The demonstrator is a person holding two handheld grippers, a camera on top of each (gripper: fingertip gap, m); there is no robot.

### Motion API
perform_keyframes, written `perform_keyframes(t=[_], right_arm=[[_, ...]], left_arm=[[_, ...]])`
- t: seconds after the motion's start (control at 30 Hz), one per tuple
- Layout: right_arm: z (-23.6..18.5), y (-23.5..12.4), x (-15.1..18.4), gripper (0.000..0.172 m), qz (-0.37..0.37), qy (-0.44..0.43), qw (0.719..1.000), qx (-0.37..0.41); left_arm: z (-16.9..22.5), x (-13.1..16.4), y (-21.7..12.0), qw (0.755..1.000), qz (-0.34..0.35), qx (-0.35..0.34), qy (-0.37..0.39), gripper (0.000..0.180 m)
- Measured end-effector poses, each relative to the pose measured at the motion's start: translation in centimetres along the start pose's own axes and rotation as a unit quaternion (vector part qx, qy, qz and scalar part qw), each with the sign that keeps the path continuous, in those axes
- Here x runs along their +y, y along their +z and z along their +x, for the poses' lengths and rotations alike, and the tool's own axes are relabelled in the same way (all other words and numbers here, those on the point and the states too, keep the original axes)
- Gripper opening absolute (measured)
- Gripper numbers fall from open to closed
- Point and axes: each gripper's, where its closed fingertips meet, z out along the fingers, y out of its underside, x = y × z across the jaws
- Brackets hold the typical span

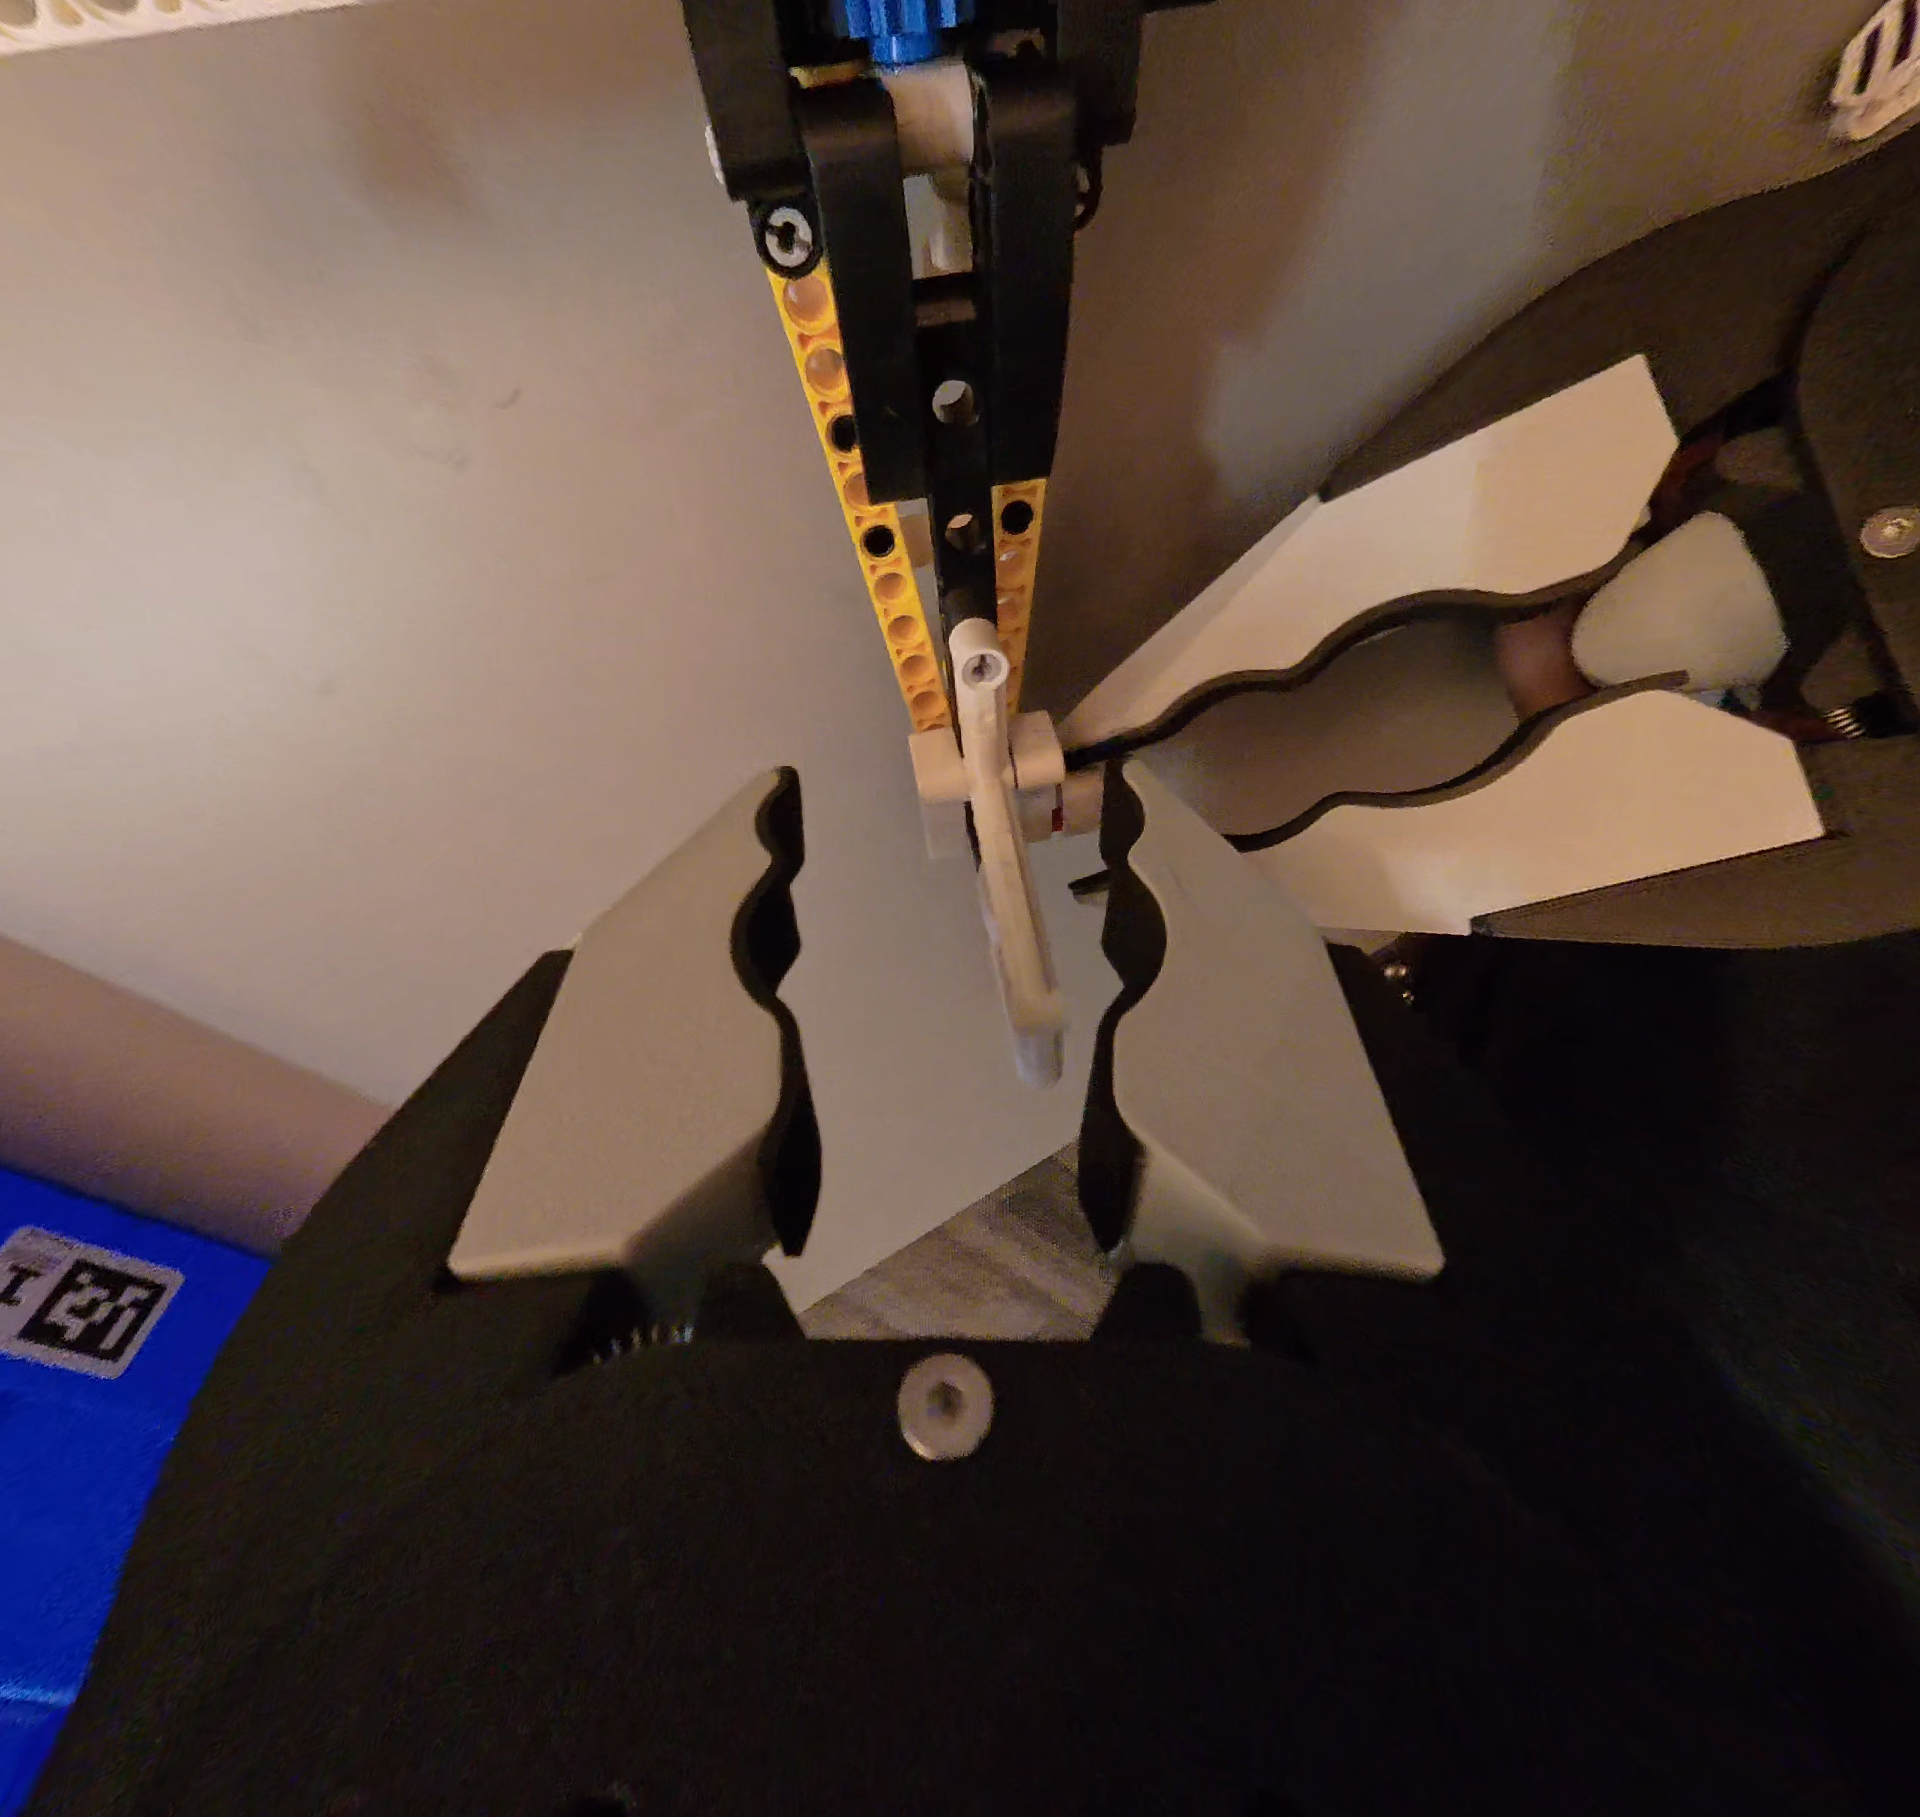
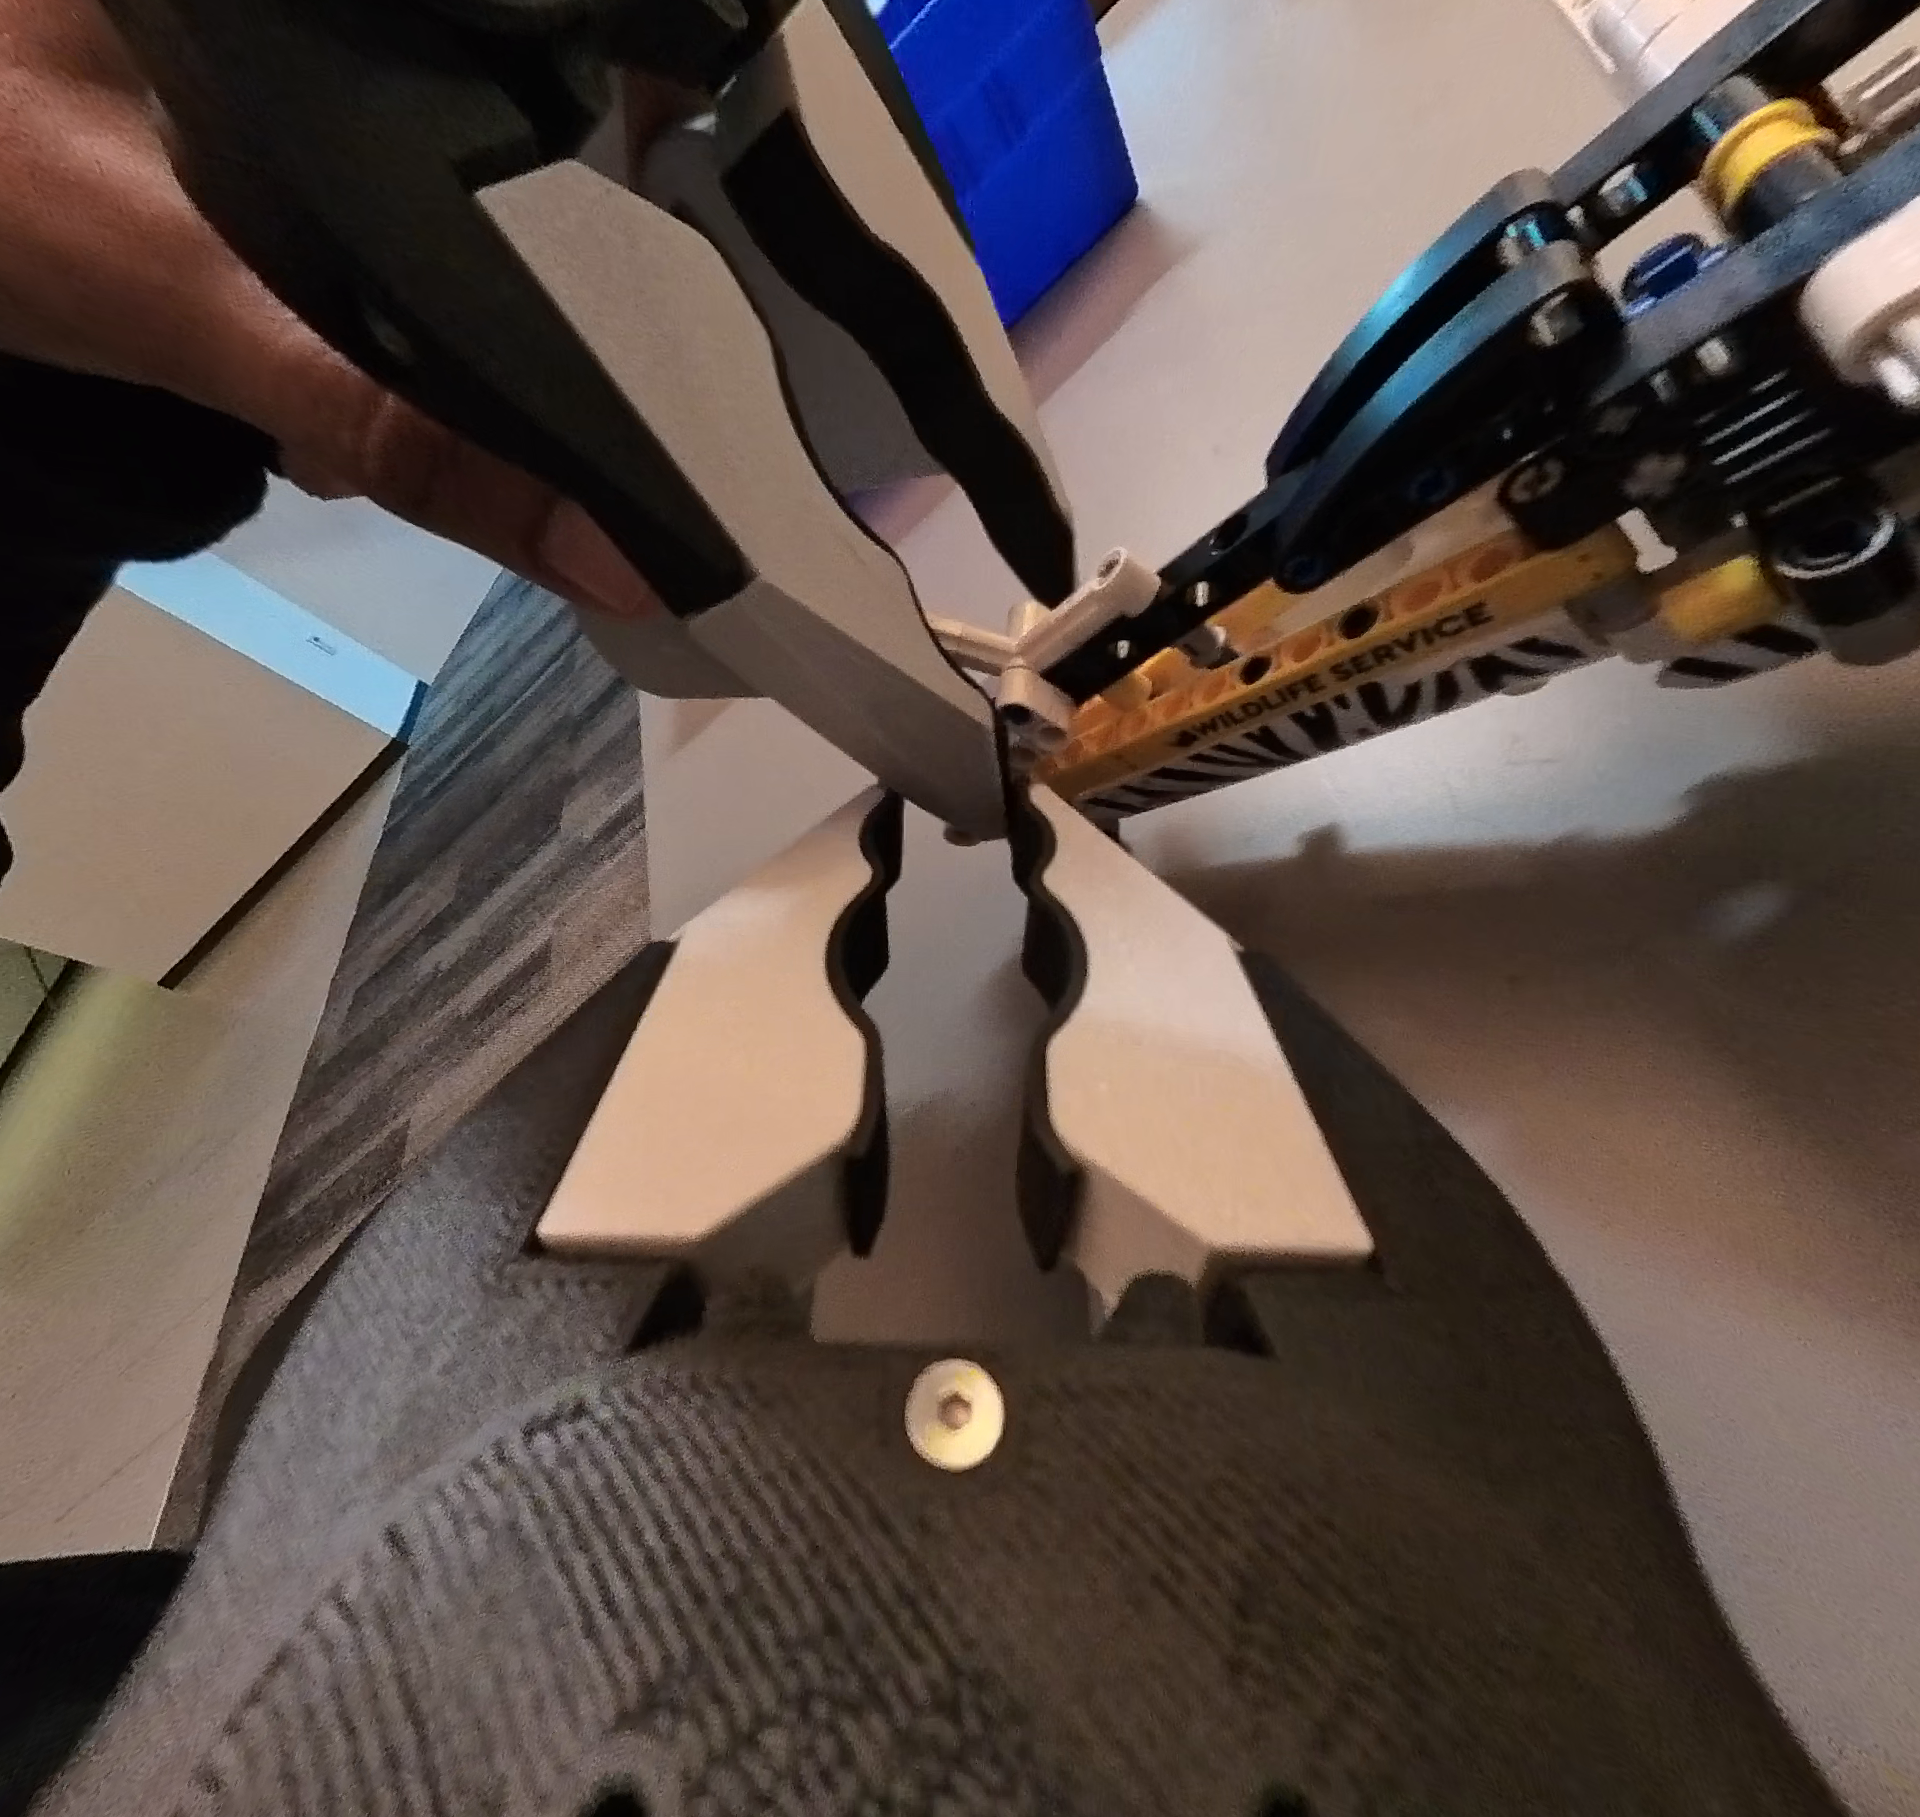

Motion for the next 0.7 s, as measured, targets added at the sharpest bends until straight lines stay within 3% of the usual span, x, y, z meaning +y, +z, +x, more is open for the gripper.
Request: perform_keyframes(t=[0.13,0.7], right_arm=[[0.2,0.0,0.0,0.018,-0.005,0.007,1.000,0.000],[0.7,-1.7,-0.5,0.019,0.018,0.058,0.998,-0.032]], left_arm=[[0.8,0.0,0.2,0.999,0.001,0.031,0.005,0.033],[0.9,0.1,-0.2,0.997,0.026,0.075,-0.015,0.029]])
